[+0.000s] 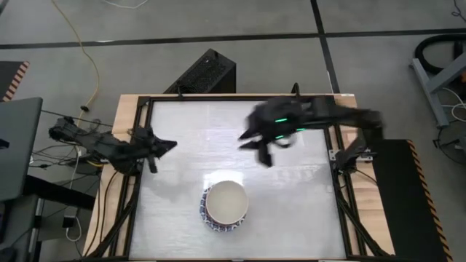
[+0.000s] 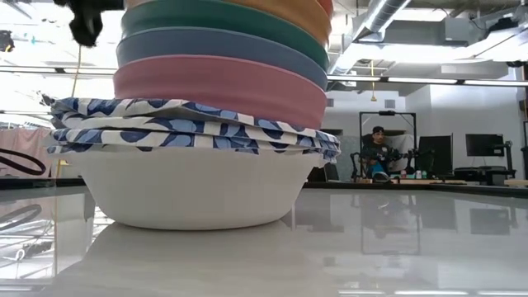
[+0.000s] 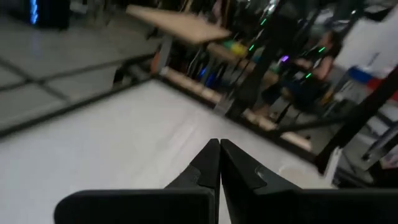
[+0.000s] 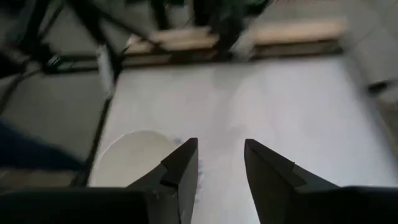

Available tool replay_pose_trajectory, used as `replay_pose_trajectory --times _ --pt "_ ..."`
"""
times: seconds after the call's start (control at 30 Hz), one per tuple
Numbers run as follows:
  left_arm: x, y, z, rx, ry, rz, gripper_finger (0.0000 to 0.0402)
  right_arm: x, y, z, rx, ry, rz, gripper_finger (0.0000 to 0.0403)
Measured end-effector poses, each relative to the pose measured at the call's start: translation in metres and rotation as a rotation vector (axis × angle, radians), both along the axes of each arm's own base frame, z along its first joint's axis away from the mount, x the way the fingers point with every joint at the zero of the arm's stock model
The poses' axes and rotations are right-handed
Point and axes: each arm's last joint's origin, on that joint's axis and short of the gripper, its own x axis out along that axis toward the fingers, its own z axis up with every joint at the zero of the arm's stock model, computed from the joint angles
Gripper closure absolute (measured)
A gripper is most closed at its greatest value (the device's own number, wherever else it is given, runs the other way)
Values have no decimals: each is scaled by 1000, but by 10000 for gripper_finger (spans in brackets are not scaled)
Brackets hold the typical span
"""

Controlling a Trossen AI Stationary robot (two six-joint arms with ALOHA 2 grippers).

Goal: Nest bowls inside each other
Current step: Return to Home Position

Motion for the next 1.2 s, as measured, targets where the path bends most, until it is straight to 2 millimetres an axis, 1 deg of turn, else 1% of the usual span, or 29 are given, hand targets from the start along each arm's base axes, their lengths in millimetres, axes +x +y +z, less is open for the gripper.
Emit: replay_pose_trajectory --times 0.07,0.13,0.23,0.27,0.33,0.37,0.43,0.5,0.57,0.6,0.67,0.73,0.8,0.83,0.9,0.93,1.03,1.13,1.2 --pt "-8 4 17 39 -41 -1 401 -34 -1 22 -57 -71 -62 252" --pt "-17 8 33 72 -82 18 401 -66 0 39 -87 -130 -98 252" --pt "-32 17 52 173 -95 109 402 -116 -2 55 -157 -169 -48 250" --pt "-36 19 56 221 -84 146 402 -134 -3 58 -136 -165 -48 249" --pt "-45 24 64 285 -71 188 402 -167 -4 62 -32 -160 -71 249" --pt "-48 25 67 294 -78 189 402 -180 -3 63 2 -161 -67 249" --pt "-53 27 71 290 -100 176 401 -202 -4 62 -26 -154 -57 249" --pt "-58 29 73 307 -100 177 401 -219 -8 64 -69 -223 -114 249" --pt "-59 30 71 329 -73 186 402 -235 -11 61 -74 -275 -118 249" --pt "-60 31 70 322 -67 201 402 -240 -12 58 -66 -302 -110 249" --pt "-61 31 67 282 -65 189 402 -248 -13 50 -54 -371 -94 249" --pt "-63 31 63 266 -63 137 402 -261 -16 36 -39 -431 -83 249" --pt "-65 30 58 257 -51 19 402 -268 -18 20 -19 -503 -84 249" --pt "-66 29 55 252 -52 -42 402 -270 -19 8 -22 -528 -95 249" --pt "-69 29 54 212 -82 -101 401 -273 -21 -12 -31 -594 -111 249" --pt "-71 29 54 199 -97 -113 401 -275 -21 -22 -29 -632 -119 249" --pt "-78 31 50 176 -157 -167 401 -273 -21 -59 -18 -662 -122 249" --pt "-89 34 44 167 -227 -205 402 -275 -22 -87 10 -742 -138 249" --pt "-97 37 37 149 -270 -224 402 -279 -23 -104 27 -784 -143 249"
